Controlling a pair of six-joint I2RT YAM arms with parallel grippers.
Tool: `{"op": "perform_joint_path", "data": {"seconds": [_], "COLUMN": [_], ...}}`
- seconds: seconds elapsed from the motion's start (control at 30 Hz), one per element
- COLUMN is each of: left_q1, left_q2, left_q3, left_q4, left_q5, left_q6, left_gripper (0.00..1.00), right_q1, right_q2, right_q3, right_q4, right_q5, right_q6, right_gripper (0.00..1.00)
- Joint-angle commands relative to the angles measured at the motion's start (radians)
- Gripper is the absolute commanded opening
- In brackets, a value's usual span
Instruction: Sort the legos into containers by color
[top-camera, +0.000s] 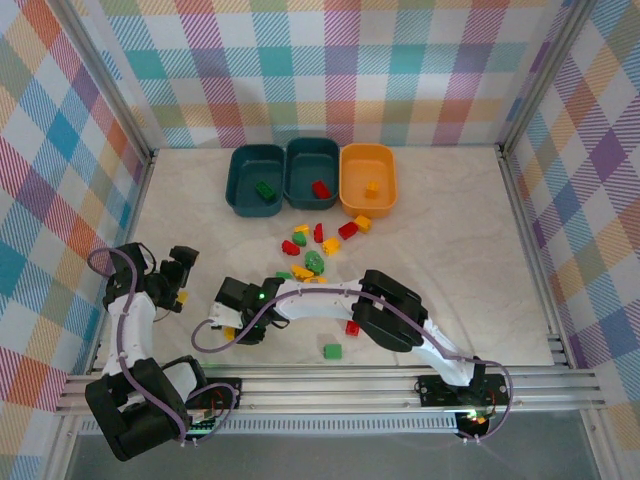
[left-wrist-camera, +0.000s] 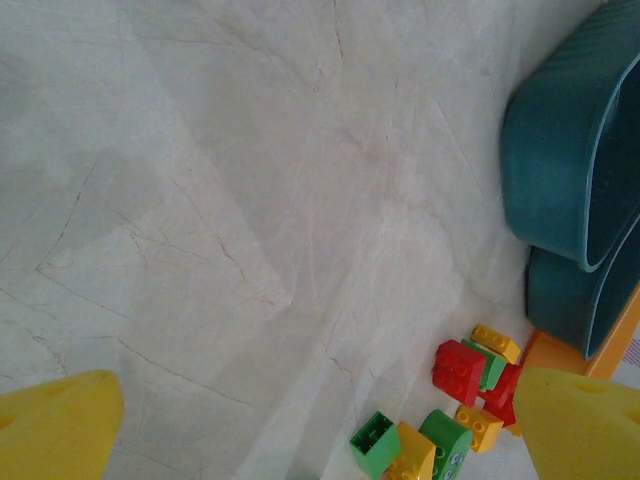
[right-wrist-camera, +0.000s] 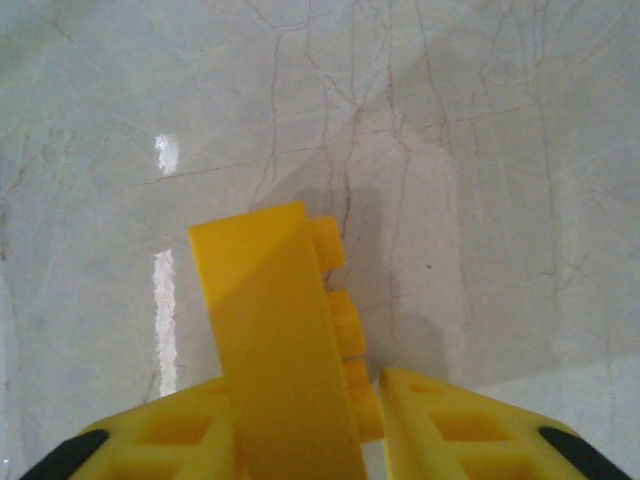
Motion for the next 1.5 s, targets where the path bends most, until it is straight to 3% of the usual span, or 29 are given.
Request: {"op": "perform_joint_path", "data": {"seconds": [0.0, 0.47, 0.67, 0.8, 0.97, 1.17, 1.47], "left_q1": [0.023, 0.022, 0.022, -0.007, -0.157, -0.472, -0.717], "left_q2": [0.016, 0.02, -0.009, -0.022, -0.041, -0.007, 0.07], "left_q3": [0.029, 0.044, 0.065, 0.038, 0.045, 0.062, 0.123], "left_q4": [-0.015, -0.012, 0.01, 0.069, 0.049, 0.041, 0.013], "left_q5": [0.024, 0.026, 0.051, 0.105, 0.054, -0.1, -0.189], "left_q6": [0.004, -0.008, -0.038, -0.045, 0.003, 0.007, 0.037], "left_gripper": [1.0, 1.0, 1.0, 0.98, 0.96, 0.95, 0.94], "right_q1": [-0.01, -0.092, -0.226, -0.388, -0.622, -0.815, -0.93], "right_q2": [-0.014, -0.127, -0.243, -0.286, -0.264, -0.157, 0.05], "right_q3": [-0.019, -0.087, -0.073, -0.08, -0.02, 0.099, 0.394], "right_q4": [0.015, 0.104, 0.068, 0.063, -0.012, -0.124, -0.315], "right_q5": [-0.04, -0.062, -0.055, -0.046, 0.014, 0.112, 0.067], "right_q6": [0.03, 0.139, 0.249, 0.295, 0.408, 0.502, 0.505], "right_gripper": [0.3, 0.22, 0.2, 0.2, 0.21, 0.21, 0.25]}}
